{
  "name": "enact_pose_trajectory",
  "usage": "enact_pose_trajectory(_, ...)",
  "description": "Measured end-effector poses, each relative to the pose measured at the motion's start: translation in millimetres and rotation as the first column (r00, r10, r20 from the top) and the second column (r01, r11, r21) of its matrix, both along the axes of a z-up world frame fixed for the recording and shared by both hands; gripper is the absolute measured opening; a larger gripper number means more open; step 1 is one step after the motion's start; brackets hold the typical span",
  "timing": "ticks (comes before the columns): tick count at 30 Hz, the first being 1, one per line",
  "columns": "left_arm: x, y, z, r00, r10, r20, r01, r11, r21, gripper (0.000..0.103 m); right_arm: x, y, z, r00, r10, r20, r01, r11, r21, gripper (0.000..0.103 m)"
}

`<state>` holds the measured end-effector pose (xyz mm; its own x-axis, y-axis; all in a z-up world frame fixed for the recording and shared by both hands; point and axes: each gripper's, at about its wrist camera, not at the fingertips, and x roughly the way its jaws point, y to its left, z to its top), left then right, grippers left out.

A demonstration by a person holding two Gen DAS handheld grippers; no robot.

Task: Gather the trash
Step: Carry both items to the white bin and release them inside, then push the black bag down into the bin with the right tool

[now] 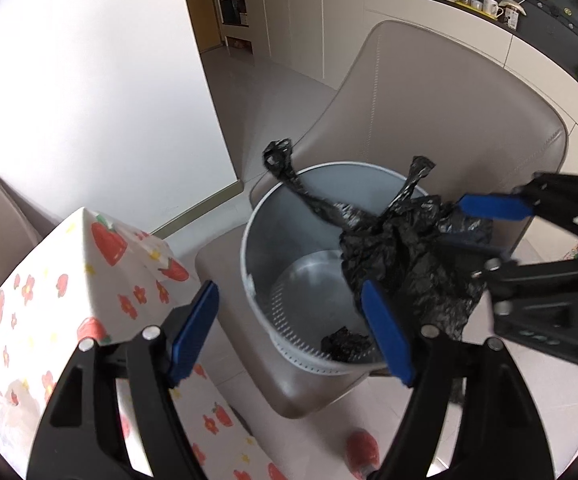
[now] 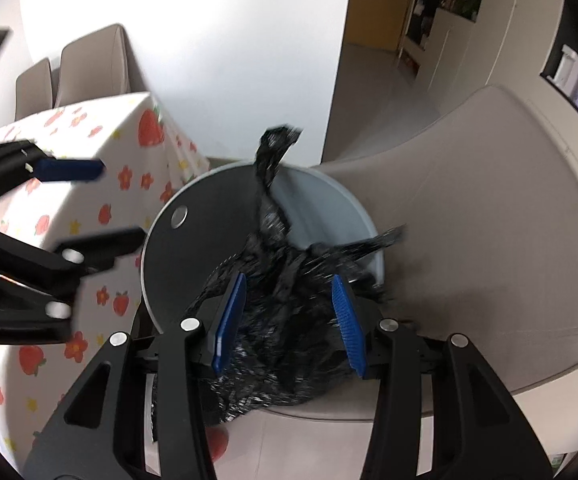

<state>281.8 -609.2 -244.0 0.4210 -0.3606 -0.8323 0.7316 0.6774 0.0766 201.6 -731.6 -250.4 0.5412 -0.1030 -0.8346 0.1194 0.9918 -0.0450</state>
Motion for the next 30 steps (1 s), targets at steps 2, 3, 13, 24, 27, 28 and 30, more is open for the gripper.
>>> enact_pose_trajectory(2, 1, 8, -1, 1.000, 0.012, -0.004, -0.012, 1.000, 0.002, 0.074, 7, 4, -15, 1.000, 0.002, -0.022, -0.001, 1.000, 0.012, 0.043)
enact_pose_trajectory(3, 2, 13, -3, 1.000, 0.019, -0.006, -0.019, 1.000, 0.003, 0.074, 11, 6, -25, 0.999, 0.005, -0.040, -0.004, 1.000, 0.019, 0.040)
enact_pose_trajectory(13, 10, 45, -11, 0.996, 0.085, -0.019, -0.085, 0.996, 0.008, 0.074, 59, 18, -80, 0.992, 0.041, -0.116, -0.032, 0.997, 0.076, 0.009)
enact_pose_trajectory(24, 2, 38, -10, 0.998, 0.061, -0.027, -0.062, 0.998, -0.018, 0.074, 49, 4, -64, 0.996, -0.019, -0.087, 0.021, 1.000, 0.021, 0.010)
enact_pose_trajectory(27, -3, 35, -8, 0.998, 0.049, -0.028, -0.049, 0.998, -0.026, 0.074, 38, -1, -55, 0.996, -0.037, -0.076, 0.038, 0.999, 0.012, 0.015)
enact_pose_trajectory(28, -5, 35, -7, 0.999, 0.044, -0.028, -0.045, 0.999, -0.027, 0.074, 35, -2, -51, 0.997, -0.042, -0.070, 0.042, 0.999, 0.008, 0.016)
enact_pose_trajectory(30, -8, 34, -6, 0.999, 0.036, -0.025, -0.037, 0.999, -0.027, 0.074, 28, -3, -45, 0.997, -0.049, -0.059, 0.049, 0.999, 0.004, 0.020)
